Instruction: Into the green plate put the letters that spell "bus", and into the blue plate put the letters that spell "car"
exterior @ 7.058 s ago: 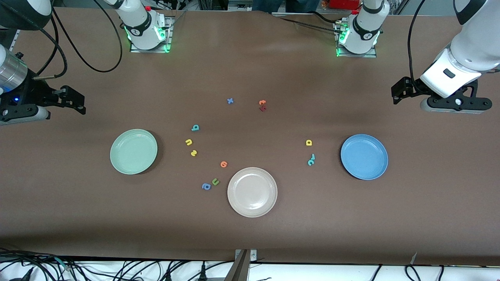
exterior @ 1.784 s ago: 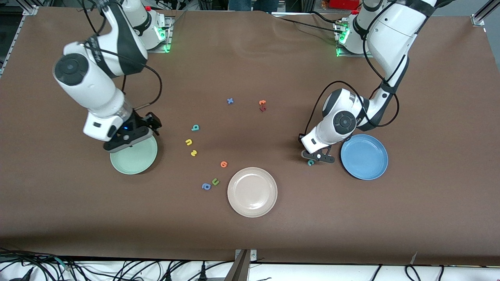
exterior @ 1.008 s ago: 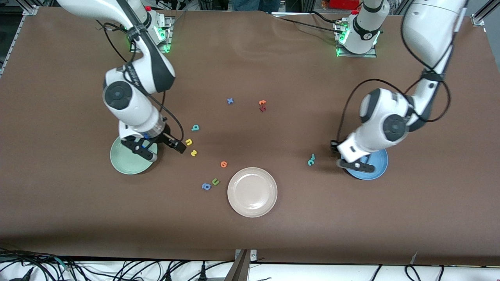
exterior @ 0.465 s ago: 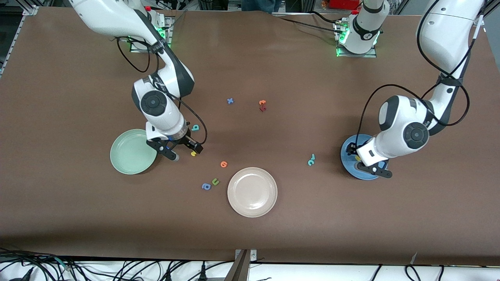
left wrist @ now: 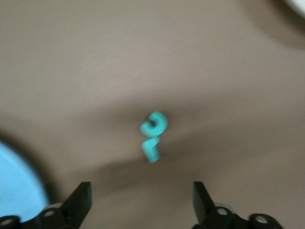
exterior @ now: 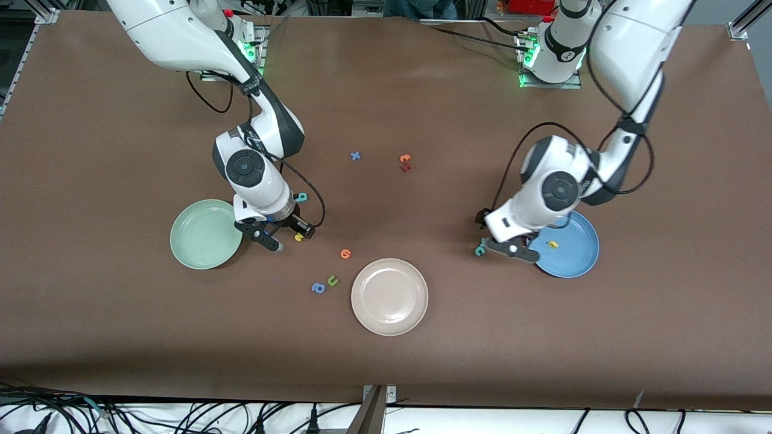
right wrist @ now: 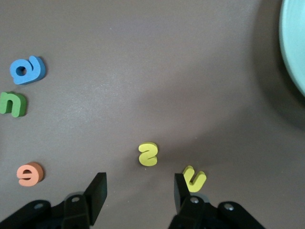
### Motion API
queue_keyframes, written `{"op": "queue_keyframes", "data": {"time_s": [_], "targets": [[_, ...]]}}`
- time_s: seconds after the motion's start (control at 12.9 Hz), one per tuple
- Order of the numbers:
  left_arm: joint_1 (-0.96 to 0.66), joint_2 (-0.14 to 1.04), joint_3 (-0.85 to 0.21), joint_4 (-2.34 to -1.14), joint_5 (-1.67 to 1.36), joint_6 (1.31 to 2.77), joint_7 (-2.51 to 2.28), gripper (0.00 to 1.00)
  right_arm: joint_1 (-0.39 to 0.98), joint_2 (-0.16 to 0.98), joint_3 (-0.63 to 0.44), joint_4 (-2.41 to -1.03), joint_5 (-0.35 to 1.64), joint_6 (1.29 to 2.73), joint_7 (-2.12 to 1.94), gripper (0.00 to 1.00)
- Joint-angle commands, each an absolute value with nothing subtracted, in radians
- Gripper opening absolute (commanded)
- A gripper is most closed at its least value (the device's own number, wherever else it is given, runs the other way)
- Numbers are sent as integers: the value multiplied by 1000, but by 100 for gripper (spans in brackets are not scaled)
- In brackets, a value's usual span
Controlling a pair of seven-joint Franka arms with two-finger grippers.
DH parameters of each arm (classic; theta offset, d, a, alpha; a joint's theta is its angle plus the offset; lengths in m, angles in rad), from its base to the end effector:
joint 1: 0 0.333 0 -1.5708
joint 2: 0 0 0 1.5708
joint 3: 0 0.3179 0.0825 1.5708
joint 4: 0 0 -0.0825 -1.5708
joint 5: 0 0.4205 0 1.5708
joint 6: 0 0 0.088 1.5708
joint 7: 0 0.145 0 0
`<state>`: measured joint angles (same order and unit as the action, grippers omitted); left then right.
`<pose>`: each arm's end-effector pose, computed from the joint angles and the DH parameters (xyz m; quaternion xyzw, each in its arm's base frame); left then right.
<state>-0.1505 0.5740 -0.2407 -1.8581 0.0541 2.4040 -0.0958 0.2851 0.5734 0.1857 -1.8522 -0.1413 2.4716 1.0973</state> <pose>0.6161 -0.2508 0.1526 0.9877 -0.1489 -0.0164 0.0443 0.6050 0.3023 0.1575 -0.9620 0.2715 -0.0179 0.0240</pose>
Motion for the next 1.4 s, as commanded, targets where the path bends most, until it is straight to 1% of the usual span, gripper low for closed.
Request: {"op": "queue_keyframes", "data": {"time_s": [0.0,0.31,0.47,0.54,0.62,0.7,0.78,1.01,1.09,1.16,1.32], "targets": [[-162,644,-235,-1819,80,2471,-103,62,295,610,172,-1842,-163,2514,1115,65],[-156,681,-224,-1792,80,2471,-133,57,307,646,153,-1842,-192,2549,1117,65],[-158,683,-222,-1795,81,2471,-158,45,308,653,152,-1842,-198,2560,1117,65],[-156,689,-222,-1793,81,2471,-158,31,311,661,152,-1842,-198,2572,1117,65],[-156,692,-222,-1792,81,2471,-156,22,311,666,152,-1842,-198,2576,1117,65],[-160,693,-222,-1792,81,2471,-158,9,311,666,152,-1842,-198,2582,1117,64],[-160,698,-222,-1793,81,2471,-158,0,311,666,152,-1842,-198,2583,1117,59],[-153,687,-224,-1793,81,2464,-155,0,314,670,152,-1842,-198,2585,1117,49],[-150,664,-224,-1795,81,2445,-155,0,314,672,152,-1842,-199,2586,1115,44],[-150,632,-224,-1792,81,2384,-155,0,314,672,152,-1842,-199,2588,1115,38],[-137,589,-218,-1776,81,2320,-153,0,314,672,152,-1842,-199,2588,1115,25]]}}
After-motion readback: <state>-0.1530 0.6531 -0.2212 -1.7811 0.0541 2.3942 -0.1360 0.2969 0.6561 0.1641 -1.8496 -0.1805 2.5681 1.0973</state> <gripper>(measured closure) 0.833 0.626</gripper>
